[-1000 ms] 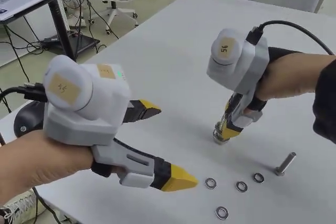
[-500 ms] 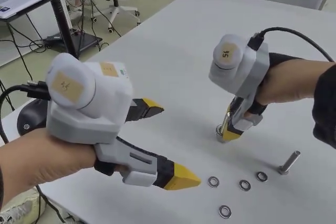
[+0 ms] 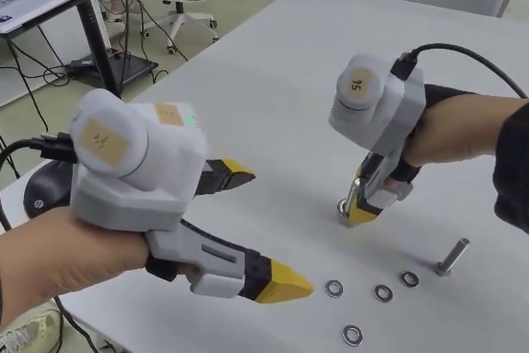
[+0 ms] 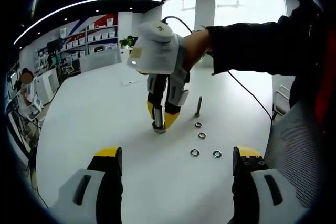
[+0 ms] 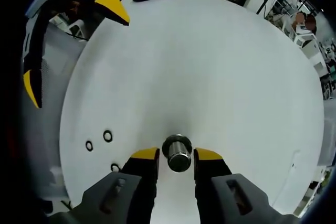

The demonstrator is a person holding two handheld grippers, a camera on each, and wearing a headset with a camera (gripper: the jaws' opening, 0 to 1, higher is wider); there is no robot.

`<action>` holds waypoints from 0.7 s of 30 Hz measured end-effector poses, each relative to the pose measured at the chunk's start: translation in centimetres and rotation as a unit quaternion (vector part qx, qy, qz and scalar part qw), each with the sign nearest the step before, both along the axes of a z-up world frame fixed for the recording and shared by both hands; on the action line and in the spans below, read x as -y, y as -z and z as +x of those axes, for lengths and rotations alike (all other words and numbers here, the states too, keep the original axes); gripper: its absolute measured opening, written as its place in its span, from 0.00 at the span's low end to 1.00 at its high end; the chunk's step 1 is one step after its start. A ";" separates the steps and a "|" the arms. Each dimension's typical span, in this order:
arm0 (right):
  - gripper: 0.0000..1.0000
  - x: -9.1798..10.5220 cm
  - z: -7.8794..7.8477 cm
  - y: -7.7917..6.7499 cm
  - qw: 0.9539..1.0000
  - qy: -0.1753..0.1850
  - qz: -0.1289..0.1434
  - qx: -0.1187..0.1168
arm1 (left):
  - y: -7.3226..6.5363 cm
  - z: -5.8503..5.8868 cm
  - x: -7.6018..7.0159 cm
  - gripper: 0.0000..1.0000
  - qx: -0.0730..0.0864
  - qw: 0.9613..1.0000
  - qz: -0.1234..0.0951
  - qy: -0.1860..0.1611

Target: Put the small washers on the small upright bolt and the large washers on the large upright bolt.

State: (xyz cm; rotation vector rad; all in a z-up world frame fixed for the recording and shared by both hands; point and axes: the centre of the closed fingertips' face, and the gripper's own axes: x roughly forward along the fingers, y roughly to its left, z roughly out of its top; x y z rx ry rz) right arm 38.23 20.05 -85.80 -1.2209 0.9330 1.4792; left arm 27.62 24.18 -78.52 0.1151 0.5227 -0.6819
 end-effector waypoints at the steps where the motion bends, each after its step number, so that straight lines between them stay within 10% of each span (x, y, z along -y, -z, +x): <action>1: 0.28 0.0 0.0 -0.1 1.000 0.000 0.002 0.000 | 0.0 0.0 0.0 0.87 0.000 1.000 0.000 0.000; 21: 0.30 2.1 1.0 -2.1 0.999 0.032 0.019 0.014 | -0.3 -0.1 0.3 0.87 0.002 1.000 0.002 0.008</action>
